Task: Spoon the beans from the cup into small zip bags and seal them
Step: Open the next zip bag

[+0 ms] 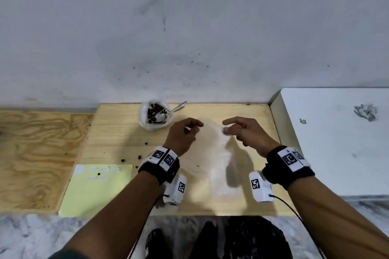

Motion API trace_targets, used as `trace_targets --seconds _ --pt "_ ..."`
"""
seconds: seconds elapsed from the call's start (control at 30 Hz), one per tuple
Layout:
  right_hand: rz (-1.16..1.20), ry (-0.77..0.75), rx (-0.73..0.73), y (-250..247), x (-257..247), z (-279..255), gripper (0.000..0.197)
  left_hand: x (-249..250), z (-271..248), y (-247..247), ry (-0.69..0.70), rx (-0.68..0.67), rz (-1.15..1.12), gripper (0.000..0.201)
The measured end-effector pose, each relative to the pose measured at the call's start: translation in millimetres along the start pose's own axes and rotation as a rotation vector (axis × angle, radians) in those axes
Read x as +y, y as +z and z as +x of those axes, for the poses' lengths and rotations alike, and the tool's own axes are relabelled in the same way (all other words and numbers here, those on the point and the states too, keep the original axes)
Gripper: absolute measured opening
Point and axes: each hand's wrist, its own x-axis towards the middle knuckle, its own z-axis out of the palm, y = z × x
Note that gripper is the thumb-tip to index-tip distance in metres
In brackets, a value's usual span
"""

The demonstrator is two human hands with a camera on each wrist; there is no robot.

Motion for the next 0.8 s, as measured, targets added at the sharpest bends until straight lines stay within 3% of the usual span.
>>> trace_targets --seconds 0.17,0.27,0.37,0.47,0.63,0.8 --pt "-0.212 0.044 -0.276 20 -47 9 0.023 14 9 -47 0.123 -0.066 0.175 0.021" --pt "-0.195 0.093 -0.258 49 -64 14 0.023 11 12 -69 0.179 -0.046 0.209 0.006" --pt "-0.078 0.096 -0.165 82 -75 18 0.018 3 10 -86 0.257 0.187 0.237 0.026" --pt "-0.048 0.041 -0.074 118 -89 23 0.009 3 7 -106 0.244 0.374 0.242 0.03" --pt "0.024 -0.084 -0.042 168 -118 37 0.009 -8 22 -153 0.085 0.273 0.127 0.03" --pt "-0.046 -0.168 -0.049 205 -143 56 0.02 -19 31 -195 0.156 0.152 -0.092 0.017"
